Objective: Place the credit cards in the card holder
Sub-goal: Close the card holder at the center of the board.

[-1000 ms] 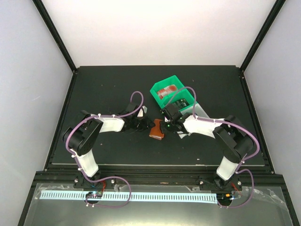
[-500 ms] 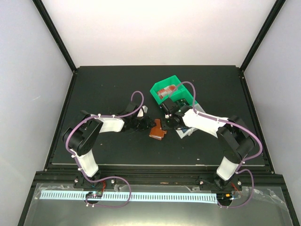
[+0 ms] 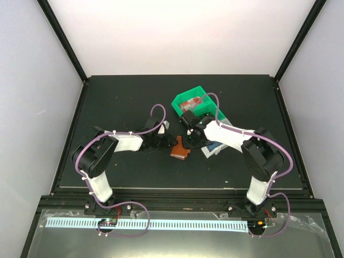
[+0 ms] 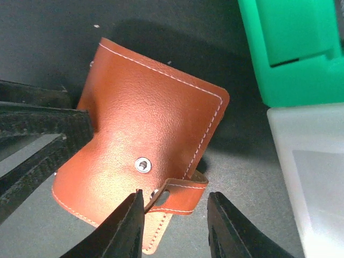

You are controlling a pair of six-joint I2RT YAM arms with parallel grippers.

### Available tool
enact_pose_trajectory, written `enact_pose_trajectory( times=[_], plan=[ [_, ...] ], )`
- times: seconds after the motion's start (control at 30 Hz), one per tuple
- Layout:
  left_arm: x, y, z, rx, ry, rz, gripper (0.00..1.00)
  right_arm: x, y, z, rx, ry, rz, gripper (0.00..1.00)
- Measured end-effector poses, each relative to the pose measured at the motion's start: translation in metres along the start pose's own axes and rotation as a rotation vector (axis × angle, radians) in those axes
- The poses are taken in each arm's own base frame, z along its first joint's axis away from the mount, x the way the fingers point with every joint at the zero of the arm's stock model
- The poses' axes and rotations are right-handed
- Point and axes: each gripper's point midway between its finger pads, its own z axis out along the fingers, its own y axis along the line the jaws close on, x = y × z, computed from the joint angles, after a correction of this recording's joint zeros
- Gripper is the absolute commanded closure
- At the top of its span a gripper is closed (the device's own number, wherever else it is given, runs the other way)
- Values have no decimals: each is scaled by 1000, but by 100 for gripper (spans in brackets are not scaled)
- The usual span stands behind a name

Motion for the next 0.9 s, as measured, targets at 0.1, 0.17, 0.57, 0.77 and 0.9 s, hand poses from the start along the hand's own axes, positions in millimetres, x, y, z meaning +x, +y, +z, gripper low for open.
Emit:
enact_pose_trajectory(
  times=[0.1,0.17,0.57,0.77,0.9],
  plan=[
    [0,0,2,-17,-12,8,67,3,-1,6,9,27,16,74],
    [0,0,2,-25,-17,12,68,4,-1,8,11,37,27,77],
    [1,-5,8,-40,-30,22,66,7,0,10,14,59,50,66],
    [1,-6,8,-34,-35,23,65,7,-1,10,15,61,52,71],
    [2,-5,8,-33,-37,22,66,8,-1,13,19,66,55,88]
  ],
)
